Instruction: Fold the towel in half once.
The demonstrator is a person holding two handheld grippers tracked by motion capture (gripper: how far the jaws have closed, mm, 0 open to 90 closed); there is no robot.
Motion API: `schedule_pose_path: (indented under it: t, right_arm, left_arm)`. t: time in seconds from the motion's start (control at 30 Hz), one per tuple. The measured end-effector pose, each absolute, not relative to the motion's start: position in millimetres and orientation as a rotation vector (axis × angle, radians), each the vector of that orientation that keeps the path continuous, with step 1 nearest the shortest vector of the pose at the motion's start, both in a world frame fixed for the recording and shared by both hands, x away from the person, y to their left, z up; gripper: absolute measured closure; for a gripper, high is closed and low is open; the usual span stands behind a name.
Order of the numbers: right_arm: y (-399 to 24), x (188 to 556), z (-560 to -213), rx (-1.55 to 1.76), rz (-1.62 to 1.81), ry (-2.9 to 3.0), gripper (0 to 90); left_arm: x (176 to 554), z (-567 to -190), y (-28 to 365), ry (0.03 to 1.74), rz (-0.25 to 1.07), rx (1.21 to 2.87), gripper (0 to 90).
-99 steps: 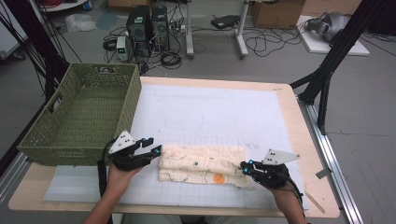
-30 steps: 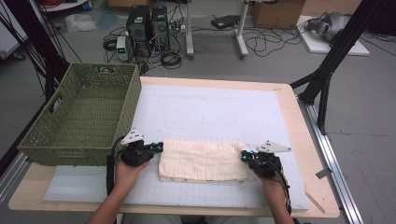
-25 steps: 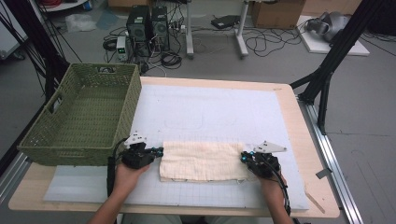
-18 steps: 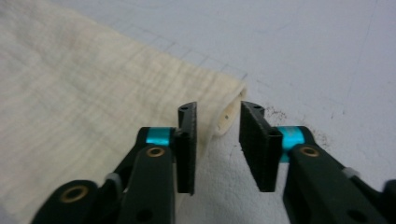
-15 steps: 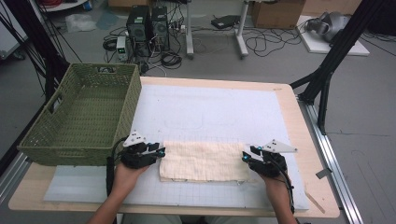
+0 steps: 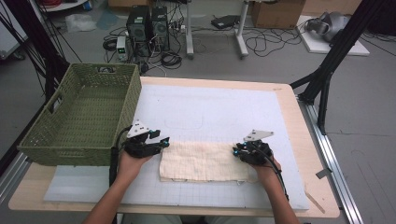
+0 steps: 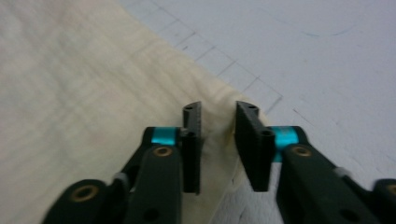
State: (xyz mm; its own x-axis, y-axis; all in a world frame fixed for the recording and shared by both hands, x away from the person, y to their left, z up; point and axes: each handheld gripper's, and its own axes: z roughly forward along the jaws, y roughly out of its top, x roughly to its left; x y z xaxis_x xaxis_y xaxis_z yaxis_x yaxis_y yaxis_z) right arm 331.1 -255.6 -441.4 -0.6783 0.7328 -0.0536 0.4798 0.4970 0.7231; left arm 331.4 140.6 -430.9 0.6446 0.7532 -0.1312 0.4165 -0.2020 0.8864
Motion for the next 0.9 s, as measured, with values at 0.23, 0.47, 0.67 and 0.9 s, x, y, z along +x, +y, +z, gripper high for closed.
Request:
schedule_pose_path:
  t: [0.23,0.47,0.67,0.9]
  right_arm:
    - [-255,339,-444,1.085,0.991,2.314,69.3]
    - [-265,337,-431,1.112,1.065,2.198,46.1]
    - [-262,356,-436,1.136,1.046,2.233,37.7]
    - [-265,362,-448,1.155,1.086,2.338,63.3]
  left_arm:
    - [333,-433,138,0.927,0.42,1.847,47.0]
    - [342,-442,132,0.948,0.415,1.867,45.9]
    - [351,-450,131,1.01,0.342,1.913,46.0]
    - [348,-451,121,0.929,0.331,2.025,83.6]
